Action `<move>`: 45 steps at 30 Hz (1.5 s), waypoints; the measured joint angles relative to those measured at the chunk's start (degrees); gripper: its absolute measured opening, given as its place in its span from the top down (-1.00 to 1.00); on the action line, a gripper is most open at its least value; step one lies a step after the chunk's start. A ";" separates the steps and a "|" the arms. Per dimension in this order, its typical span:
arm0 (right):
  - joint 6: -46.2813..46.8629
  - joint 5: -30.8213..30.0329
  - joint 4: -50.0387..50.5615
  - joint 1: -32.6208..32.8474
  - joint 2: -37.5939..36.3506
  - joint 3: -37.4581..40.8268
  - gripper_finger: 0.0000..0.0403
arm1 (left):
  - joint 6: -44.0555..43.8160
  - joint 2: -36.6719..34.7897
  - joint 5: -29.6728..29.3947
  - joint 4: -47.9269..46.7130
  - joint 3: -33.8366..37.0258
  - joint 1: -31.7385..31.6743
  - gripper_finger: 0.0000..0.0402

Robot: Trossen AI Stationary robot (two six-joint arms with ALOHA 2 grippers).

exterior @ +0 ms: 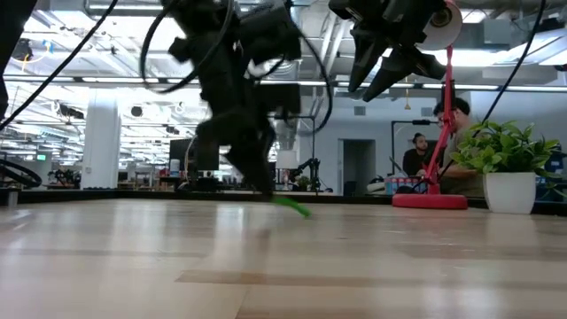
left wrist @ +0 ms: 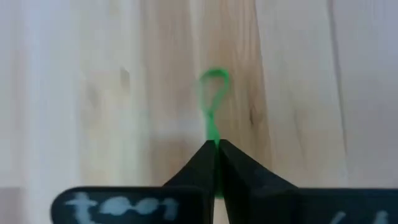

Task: Pick and place items into bin
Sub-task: Put the green rubber band into the black bin

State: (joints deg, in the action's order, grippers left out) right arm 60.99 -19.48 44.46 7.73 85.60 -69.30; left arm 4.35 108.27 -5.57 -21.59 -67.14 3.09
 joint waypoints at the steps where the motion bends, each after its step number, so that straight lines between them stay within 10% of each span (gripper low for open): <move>1: 0.00 0.22 -0.15 0.07 0.01 0.00 0.37 | 0.78 -0.41 -0.57 -1.08 -1.19 -0.02 0.99; 10: 1.97 3.00 -0.95 1.29 -0.61 -0.14 0.37 | 7.58 -2.40 -12.83 -11.44 -9.37 0.00 1.00; 21: 2.60 1.60 -2.76 2.41 -3.61 -0.02 0.37 | 3.87 -17.44 -14.30 -15.00 -10.11 -2.59 1.00; 32: -23.68 -1.91 -32.24 1.23 -4.33 -0.21 0.37 | -0.62 -29.69 4.85 -5.42 -9.61 -9.03 1.00; 45: -25.49 -1.62 -35.30 -2.99 0.20 0.22 0.37 | -1.39 -29.41 8.45 -4.58 -9.54 -8.26 1.00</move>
State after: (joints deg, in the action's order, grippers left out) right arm 35.51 -21.11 9.16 4.74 85.80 -69.08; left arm 2.96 78.87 2.88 -26.17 -76.68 -5.17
